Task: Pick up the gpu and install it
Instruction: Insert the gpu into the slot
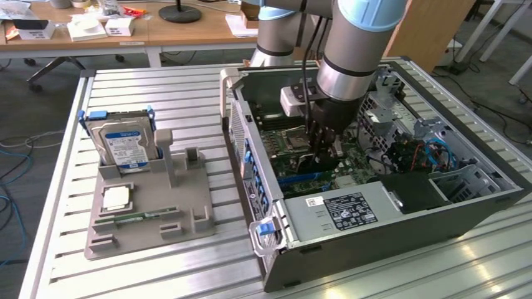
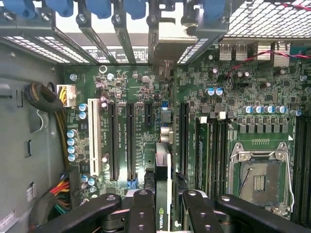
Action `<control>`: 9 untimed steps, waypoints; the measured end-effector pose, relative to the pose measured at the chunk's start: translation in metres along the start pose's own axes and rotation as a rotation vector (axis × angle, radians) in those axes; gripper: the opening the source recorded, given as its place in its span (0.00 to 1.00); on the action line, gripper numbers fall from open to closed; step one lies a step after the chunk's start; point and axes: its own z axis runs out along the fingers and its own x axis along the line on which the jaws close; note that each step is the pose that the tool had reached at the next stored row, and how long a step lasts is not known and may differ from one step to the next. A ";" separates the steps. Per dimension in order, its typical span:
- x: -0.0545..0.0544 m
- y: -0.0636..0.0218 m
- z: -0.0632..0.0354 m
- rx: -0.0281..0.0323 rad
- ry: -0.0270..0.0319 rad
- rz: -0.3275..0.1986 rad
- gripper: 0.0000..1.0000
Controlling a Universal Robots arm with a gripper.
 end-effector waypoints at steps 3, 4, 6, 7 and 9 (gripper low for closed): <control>0.000 0.0050 -0.0001 0.0006 0.0000 0.000 0.27; 0.000 0.0051 -0.0001 0.0006 0.0000 0.000 0.27; 0.000 0.0051 -0.0001 0.0005 0.0001 0.000 0.27; 0.000 0.0057 0.0000 0.0007 -0.0001 0.000 0.27; 0.000 0.0072 0.0000 0.0006 0.0001 0.000 0.27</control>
